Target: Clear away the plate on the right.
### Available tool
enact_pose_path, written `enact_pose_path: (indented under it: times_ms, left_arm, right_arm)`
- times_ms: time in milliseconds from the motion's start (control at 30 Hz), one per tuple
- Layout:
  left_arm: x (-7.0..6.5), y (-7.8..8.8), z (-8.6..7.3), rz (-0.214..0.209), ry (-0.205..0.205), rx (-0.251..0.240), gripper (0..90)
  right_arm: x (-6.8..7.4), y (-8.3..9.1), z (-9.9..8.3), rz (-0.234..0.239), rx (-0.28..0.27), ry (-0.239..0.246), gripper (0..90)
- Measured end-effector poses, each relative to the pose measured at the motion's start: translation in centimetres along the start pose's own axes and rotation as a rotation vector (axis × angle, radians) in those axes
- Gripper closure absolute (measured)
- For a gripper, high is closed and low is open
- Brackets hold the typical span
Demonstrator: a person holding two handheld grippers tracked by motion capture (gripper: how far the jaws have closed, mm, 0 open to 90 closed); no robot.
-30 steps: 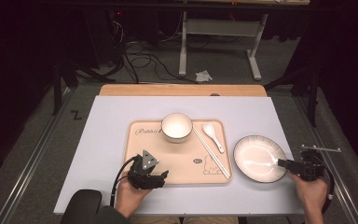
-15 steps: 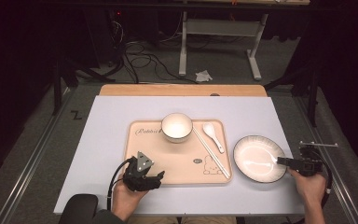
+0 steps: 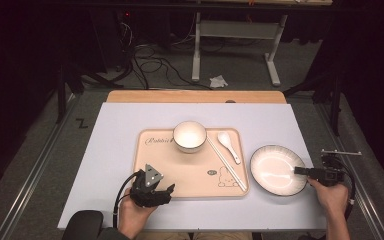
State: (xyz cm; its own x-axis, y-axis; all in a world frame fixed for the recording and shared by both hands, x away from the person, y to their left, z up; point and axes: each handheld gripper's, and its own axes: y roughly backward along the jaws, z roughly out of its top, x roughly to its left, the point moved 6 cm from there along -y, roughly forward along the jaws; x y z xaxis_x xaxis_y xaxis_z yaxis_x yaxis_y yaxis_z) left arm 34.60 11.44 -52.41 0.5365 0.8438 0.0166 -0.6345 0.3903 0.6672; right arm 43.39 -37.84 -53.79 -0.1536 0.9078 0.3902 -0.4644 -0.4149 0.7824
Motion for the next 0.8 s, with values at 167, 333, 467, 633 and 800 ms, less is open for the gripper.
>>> enact_pose_path:
  times_ms: [167,333,467,633,800]
  left_arm:
    - [-0.1,0.5,0.2,0.011,-0.005,-0.043,30.1]
    - [-0.1,0.8,0.2,0.016,-0.011,-0.049,30.2]
    - [-0.1,0.8,0.1,0.014,-0.012,-0.041,30.1]
    - [0.1,0.4,0.0,0.034,-0.027,-0.008,29.6]
    - [0.0,0.2,0.0,-0.004,-0.014,0.014,26.1]
  right_arm:
    - [-0.3,-0.3,0.3,0.065,-0.010,-0.057,78.1]
    - [-0.3,-0.5,0.5,0.114,-0.012,-0.095,81.4]
    - [-0.5,-0.2,0.6,0.147,-0.031,-0.108,84.3]
    - [0.0,0.3,0.9,0.161,-0.070,-0.093,85.2]
    - [0.7,0.8,1.0,0.157,-0.103,-0.068,85.5]
